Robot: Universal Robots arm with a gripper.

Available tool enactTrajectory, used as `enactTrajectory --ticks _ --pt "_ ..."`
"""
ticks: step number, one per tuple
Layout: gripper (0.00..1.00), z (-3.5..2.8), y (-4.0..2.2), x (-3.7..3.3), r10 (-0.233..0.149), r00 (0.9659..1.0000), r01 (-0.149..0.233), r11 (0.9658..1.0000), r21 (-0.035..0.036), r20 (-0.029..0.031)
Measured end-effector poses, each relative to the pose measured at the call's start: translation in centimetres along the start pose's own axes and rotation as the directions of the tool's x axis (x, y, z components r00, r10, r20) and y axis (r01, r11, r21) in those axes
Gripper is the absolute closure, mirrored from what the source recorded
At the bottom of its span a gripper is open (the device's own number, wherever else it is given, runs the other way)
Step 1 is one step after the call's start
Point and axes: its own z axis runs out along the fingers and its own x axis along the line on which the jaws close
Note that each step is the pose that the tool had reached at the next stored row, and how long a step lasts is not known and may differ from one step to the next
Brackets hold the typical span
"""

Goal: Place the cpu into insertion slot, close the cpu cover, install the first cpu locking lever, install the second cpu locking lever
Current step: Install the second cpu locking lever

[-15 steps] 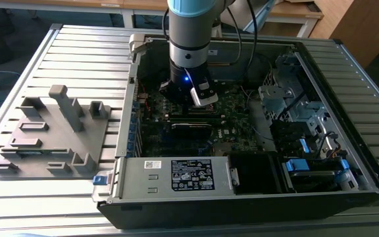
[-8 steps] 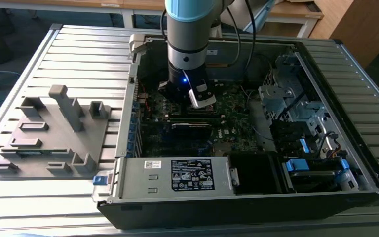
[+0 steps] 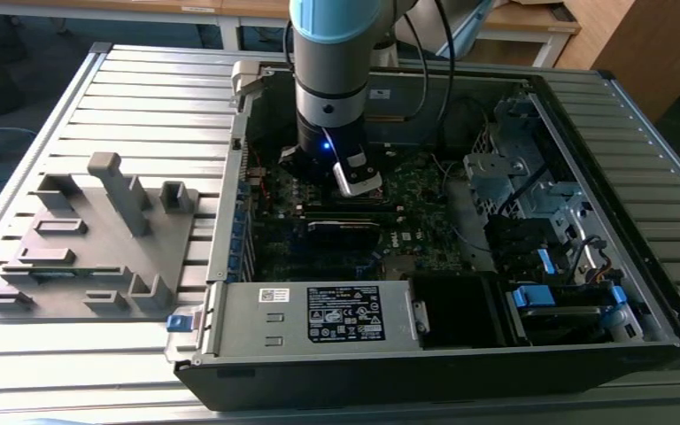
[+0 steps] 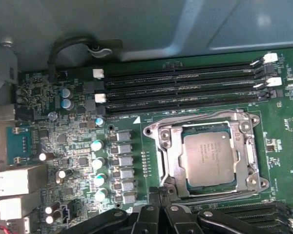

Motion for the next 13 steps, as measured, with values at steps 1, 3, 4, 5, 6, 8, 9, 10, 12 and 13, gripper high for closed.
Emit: enactTrajectory --ticks 1,3,4,5,6,8,9,10,12,13 --pt "0.89 0.03 -0.03 0.10 0.000 1.0000 0.000 1.0000 -0.0008 0.0000" --pt "0.89 0.05 -0.09 0.25 0.000 1.0000 0.000 1.0000 -0.0011 0.0000" --pt "0.89 0.04 -0.11 0.29 0.000 1.0000 0.000 1.0000 -0.0007 -0.0001" --pt "0.89 0.03 -0.11 0.33 0.000 1.0000 0.000 1.0000 -0.0007 -0.0002" --pt "0.89 0.03 -0.12 0.36 0.000 1.0000 0.000 1.0000 -0.0008 -0.0001" --pt "0.89 0.04 -0.13 0.42 0.000 1.0000 0.000 1.0000 -0.0009 -0.0001" --pt "0.89 0.04 -0.13 0.42 0.000 1.0000 0.000 1.0000 -0.0009 -0.0001" --pt "0.89 0.01 -0.13 0.43 0.000 1.0000 0.000 1.0000 -0.0008 -0.0002" --pt "0.89 -0.20 -0.11 0.43 0.000 1.0000 0.000 1.0000 -0.0012 0.0001" --pt "0.89 -0.41 -0.09 0.43 0.000 1.0000 0.000 1.0000 -0.0011 0.0001"
